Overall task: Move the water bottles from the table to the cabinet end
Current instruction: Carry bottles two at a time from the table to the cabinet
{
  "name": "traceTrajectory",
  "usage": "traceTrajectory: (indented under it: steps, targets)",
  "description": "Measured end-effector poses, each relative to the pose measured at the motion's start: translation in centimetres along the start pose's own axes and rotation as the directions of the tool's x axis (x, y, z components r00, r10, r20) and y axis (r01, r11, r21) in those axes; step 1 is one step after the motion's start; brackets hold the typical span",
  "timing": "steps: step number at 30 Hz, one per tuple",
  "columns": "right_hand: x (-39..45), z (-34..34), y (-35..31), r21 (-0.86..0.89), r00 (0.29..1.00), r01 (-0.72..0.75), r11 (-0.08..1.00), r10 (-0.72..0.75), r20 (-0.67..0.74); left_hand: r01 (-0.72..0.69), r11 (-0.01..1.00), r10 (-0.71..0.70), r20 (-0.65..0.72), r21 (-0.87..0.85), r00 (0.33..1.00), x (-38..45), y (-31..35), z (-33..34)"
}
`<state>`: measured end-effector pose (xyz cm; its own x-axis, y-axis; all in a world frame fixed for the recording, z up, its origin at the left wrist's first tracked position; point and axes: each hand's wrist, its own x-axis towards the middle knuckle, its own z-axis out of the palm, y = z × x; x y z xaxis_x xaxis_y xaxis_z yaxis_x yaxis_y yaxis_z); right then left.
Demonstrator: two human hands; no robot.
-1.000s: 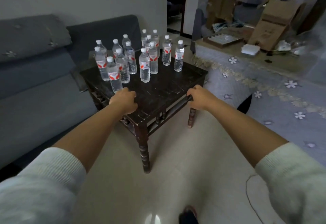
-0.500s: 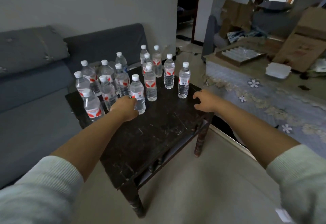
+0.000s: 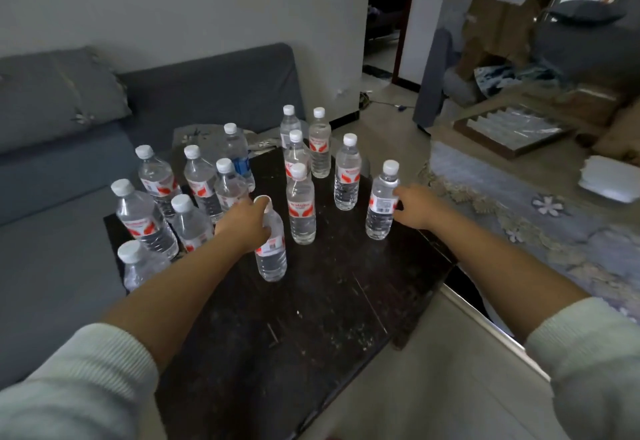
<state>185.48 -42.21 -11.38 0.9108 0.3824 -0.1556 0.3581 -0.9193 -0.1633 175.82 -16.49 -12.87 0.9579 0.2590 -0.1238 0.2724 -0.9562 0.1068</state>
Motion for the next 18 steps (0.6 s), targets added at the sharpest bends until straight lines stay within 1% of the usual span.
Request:
traceTrajectory:
  steps: [3,5,8,12,16,18]
  targets:
    - [3.0,-0.8,-0.4,-0.076,0.997,-0.048,0.996,0.044,-0.059,0.001,1.0,-0.001,0.01,-0.009,1.0,2.4,-0.4,-0.5]
    - [4.7,-1.2,-0.5,-0.091,0.996,-0.067,0.994,0.06,-0.069,-0.018,0.999,0.017,0.033,0.035,0.999,3.6,-0.4,-0.7]
    - [6.6,-1.2,0.0,-0.105,0.998,-0.056,0.993,0.054,-0.018,-0.022,0.997,0.016,0.079,0.078,0.997,5.0,-0.1,-0.3]
    - [8.3,-1.0,0.7,-0.105,0.997,-0.073,0.992,0.075,0.017,-0.008,0.998,0.002,0.095,0.064,0.995,5.9,0.3,0.4]
    - [10.0,-1.2,0.9,-0.102,0.997,-0.014,0.995,0.022,0.081,-0.028,0.999,0.026,0.092,0.024,0.995,6.3,-0.1,0.2]
    - [10.8,-1.1,1.0,-0.097,0.996,0.011,0.995,-0.002,0.086,-0.06,0.998,0.058,0.109,0.009,0.992,6.1,-0.4,0.2]
